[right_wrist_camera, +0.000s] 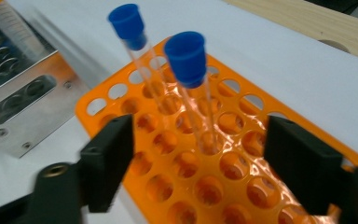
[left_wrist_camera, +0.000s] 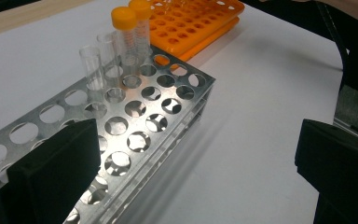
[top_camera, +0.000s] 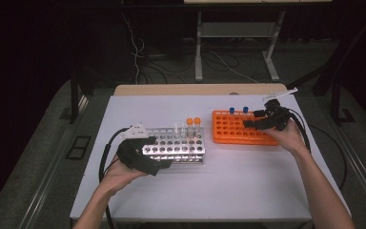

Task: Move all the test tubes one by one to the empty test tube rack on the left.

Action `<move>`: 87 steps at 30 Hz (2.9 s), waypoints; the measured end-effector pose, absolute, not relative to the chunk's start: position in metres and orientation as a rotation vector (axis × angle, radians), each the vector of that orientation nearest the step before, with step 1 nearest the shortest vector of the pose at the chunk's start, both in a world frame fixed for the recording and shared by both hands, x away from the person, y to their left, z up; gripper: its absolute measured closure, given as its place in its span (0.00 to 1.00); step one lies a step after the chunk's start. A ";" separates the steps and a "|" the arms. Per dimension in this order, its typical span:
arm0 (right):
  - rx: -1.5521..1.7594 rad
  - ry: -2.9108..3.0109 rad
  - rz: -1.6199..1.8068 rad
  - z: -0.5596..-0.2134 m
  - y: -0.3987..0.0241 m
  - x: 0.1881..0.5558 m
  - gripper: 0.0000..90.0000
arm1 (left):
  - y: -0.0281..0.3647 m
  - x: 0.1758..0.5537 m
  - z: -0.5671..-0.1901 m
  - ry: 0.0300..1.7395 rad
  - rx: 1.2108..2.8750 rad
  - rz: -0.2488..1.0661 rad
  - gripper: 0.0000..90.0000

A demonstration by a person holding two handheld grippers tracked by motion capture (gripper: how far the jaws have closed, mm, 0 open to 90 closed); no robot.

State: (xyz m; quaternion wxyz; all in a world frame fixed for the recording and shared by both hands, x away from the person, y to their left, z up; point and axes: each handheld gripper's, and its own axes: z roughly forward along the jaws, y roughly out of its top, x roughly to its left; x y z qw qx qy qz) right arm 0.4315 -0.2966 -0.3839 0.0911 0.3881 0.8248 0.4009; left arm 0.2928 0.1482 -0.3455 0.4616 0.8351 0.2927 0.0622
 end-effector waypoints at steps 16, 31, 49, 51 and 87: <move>1.087 2.423 1.119 -0.406 -0.279 0.443 0.83 | 0.151 0.285 -0.355 0.718 2.053 0.140 0.00; 1.088 2.383 1.149 -0.368 -0.289 0.426 0.85 | 0.152 0.287 -0.349 0.720 2.057 0.142 0.00; 0.985 2.491 1.239 -0.326 -0.278 0.374 0.84 | 0.147 0.287 -0.340 0.694 2.067 0.143 0.00; 0.960 2.511 1.249 -0.323 -0.273 0.367 0.84 | 0.146 0.288 -0.338 0.691 2.068 0.145 0.00; 0.531 2.834 1.202 -0.316 -0.158 0.311 0.84 | 0.115 0.294 -0.304 0.551 2.110 0.117 0.09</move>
